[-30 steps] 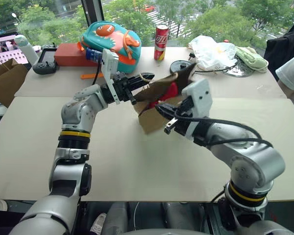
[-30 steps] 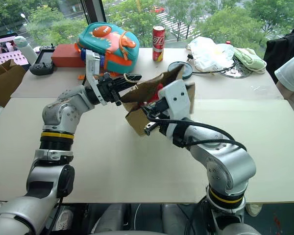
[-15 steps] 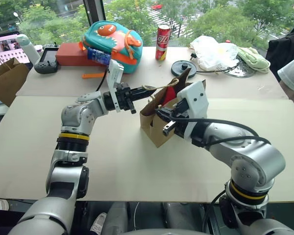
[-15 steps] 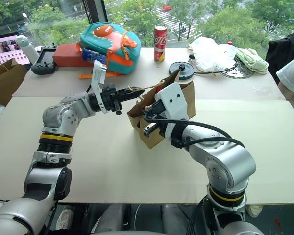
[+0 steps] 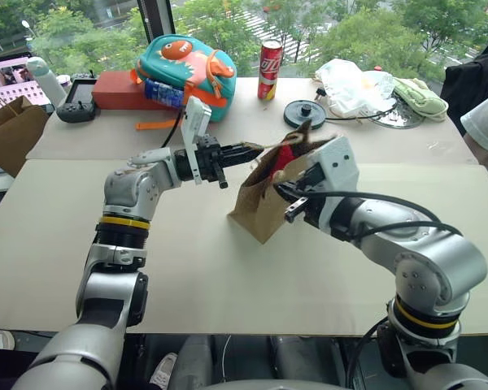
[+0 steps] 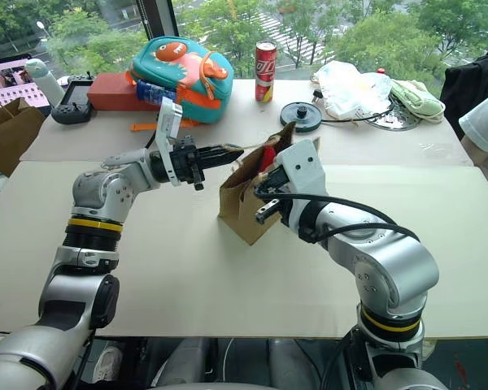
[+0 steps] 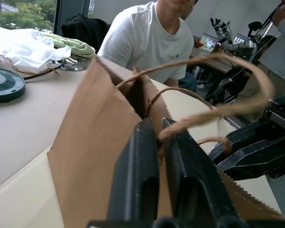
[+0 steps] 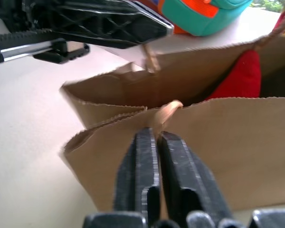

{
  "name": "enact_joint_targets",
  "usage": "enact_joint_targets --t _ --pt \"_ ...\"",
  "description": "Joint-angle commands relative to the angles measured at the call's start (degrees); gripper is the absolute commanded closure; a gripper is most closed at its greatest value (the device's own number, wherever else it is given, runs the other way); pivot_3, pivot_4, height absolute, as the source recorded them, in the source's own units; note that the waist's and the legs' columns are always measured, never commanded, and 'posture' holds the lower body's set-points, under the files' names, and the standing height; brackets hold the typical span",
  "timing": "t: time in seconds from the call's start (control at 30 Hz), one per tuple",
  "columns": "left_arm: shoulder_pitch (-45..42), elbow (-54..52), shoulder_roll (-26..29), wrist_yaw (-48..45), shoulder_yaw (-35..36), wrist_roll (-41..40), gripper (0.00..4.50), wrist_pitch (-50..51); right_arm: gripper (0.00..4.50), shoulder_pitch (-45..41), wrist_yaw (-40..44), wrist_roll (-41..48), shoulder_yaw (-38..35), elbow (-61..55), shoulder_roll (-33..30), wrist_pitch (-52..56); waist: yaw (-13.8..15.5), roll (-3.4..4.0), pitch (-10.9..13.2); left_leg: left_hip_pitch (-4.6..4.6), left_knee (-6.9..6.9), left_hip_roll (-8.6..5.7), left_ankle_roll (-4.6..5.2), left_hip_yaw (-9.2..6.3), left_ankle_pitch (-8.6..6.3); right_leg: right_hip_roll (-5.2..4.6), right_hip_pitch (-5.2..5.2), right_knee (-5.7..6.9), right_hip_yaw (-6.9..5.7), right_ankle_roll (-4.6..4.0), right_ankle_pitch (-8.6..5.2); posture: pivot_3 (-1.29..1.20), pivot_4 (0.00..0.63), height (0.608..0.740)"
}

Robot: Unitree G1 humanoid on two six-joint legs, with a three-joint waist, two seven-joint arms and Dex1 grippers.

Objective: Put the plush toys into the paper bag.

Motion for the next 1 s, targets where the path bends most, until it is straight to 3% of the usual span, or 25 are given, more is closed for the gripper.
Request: enact_joint_targets --t 0.03,0.27,0.3,0.47,0.7,0.87,1.0 --pt "-1.79 -1.16 0.31 -0.73 0.79 -1.18 2.51 1.13 2.62 -1.41 0.76 0.95 -3.89 -1.58 -1.31 -0.3 -0.03 0.0 0.0 0.0 0.0 0.0 0.0 0.0 0.0 0.0 0.0 0.0 0.0 0.0 0.0 0.0 0.15 0.733" --pt "-2.82 -2.84 1.32 -0.25 3.85 -5.21 0.02 7.55 0.23 -5.31 3.28 3.92 -9.73 -1.85 -2.91 -0.82 -0.06 0.0 0.0 0.0 -0.01 0.0 0.0 0.0 0.0 0.0 -0.01 0.0 0.0 0.0 0.0 0.0 0.15 0.733" --pt "-2.89 -3.43 1.55 0.07 4.47 -5.92 0.0 8.58 0.03 -6.05 3.6 4.66 -10.81 -1.9 -2.9 -0.97 -0.06 0.0 0.0 0.0 -0.01 0.01 0.0 0.0 0.0 0.0 -0.01 0.0 0.0 0.0 0.0 0.0 0.15 0.733" --pt "-2.98 -7.23 3.11 4.49 10.32 -11.79 0.0 15.91 0.03 -10.08 6.6 11.78 -18.87 -3.36 -2.68 -1.46 -0.03 0.0 0.0 0.0 -0.03 0.02 0.0 0.0 0.0 0.0 -0.01 0.0 0.0 0.0 0.0 0.0 0.15 0.733" --pt "6.95 -17.13 8.12 7.28 11.01 -12.76 0.0 18.76 0.03 -3.84 15.59 32.39 -30.67 -6.0 -11.42 -1.18 0.02 0.0 0.0 0.02 -0.12 0.03 0.01 0.0 -0.01 -0.03 0.07 0.02 -0.03 0.0 0.0 0.0 0.15 0.733" --pt "16.09 -23.2 9.75 6.3 6.65 -8.14 0.0 11.47 1.39 2.45 14.88 39.38 -28.96 -5.32 -16.65 -3.87 0.05 -0.01 0.01 0.04 -0.1 0.02 0.0 0.04 0.0 -0.07 0.06 -0.09 0.0 -0.01 0.0 0.0 0.15 0.733" --pt "19.37 -24.6 9.54 5.75 3.34 -4.48 0.0 5.02 2.77 8.22 14.2 33.5 -19.71 -6.02 -20.34 -7.06 0.14 -0.02 0.01 0.13 -0.03 0.01 -0.06 0.04 0.05 -0.06 0.16 -0.06 0.0 0.0 -0.01 0.0 0.15 0.733"
